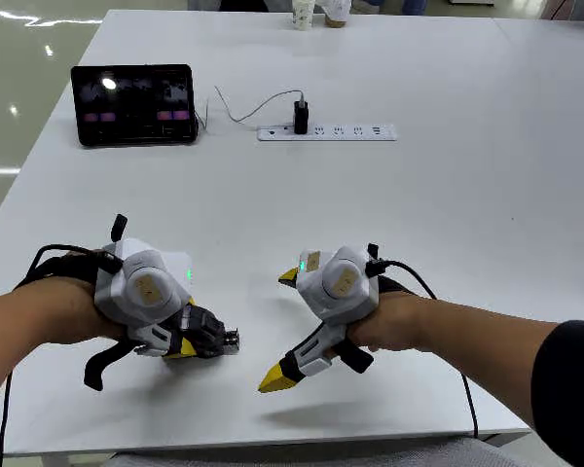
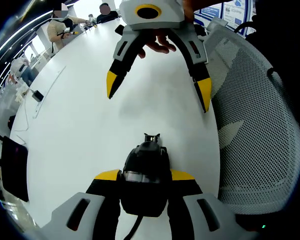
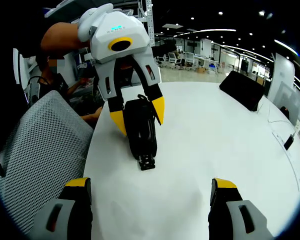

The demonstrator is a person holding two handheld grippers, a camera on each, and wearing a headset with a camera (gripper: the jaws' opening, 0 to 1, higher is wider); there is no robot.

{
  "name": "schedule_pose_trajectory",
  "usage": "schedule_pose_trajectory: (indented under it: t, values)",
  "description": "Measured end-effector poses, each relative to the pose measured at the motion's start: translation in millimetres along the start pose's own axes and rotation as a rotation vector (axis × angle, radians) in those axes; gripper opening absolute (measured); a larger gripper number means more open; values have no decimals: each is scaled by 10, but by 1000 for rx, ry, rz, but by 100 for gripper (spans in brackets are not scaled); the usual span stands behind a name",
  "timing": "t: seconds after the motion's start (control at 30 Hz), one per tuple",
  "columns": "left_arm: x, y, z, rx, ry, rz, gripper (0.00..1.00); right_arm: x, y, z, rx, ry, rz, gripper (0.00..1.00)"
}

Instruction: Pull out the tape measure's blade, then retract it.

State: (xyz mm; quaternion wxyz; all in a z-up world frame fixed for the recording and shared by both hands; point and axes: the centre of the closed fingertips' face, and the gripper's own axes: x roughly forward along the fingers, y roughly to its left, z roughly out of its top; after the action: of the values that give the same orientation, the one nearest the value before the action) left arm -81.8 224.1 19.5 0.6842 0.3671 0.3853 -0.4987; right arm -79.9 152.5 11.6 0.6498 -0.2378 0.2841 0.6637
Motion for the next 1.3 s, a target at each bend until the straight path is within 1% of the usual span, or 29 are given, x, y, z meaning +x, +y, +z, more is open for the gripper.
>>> schedule_pose_trajectory:
  t: [0.1,0.17,0.2,0.33,0.43,0.47,0.5,0.53,0.6,0.63,0.7,0.83,0.87,0.93,0.97,1.0,1.07,1.17,1.3]
  values:
    - [1,0,-2,-2,-4,-1,30,44,-9,20,5,1,0,99]
    - [4,-1,-1,-3,-6,-4,30,78,-21,40,49,-8,-1,99]
    - [6,-1,-1,-3,-6,-5,30,93,-28,54,56,-12,-3,99]
    - [8,-5,1,-4,-7,-6,30,162,-48,76,58,-16,-12,99]
    - [9,-8,4,-7,-10,-6,30,209,-39,113,40,-20,-16,99]
    - [10,-8,4,-8,-11,-6,30,224,-26,124,32,-20,-11,94]
    - [11,-9,4,-9,-11,-7,30,228,-17,120,18,-16,-5,86]
    - [11,-10,5,-8,-11,-7,30,247,-13,118,9,-15,-6,82]
    - [12,-12,6,-9,-11,-8,30,281,-24,112,10,-11,-10,83]
    - [12,-12,6,-11,-12,-8,30,287,-23,115,2,-11,-9,81]
    - [14,-12,5,-12,-14,-8,30,294,-24,118,-22,-7,-12,74]
    - [14,-12,7,-14,-17,-7,30,300,-28,114,-58,2,-8,63]
    - [15,-12,7,-14,-17,-8,30,300,-29,118,-65,2,-7,57]
    - [16,-12,6,-15,-17,-8,30,312,-77,134,-83,-3,-39,48]
    - [15,-13,6,-16,-16,-8,30,332,-75,133,-83,2,-41,43]
    - [16,-13,6,-16,-16,-8,30,338,-69,134,-83,3,-37,41]
    - [15,-14,6,-17,-17,-8,30,358,-21,144,-81,2,-13,40]
    - [14,-16,6,-19,-18,-8,30,392,15,131,-99,17,4,36]
    - [14,-16,5,-20,-18,-7,30,415,30,142,-114,23,5,31]
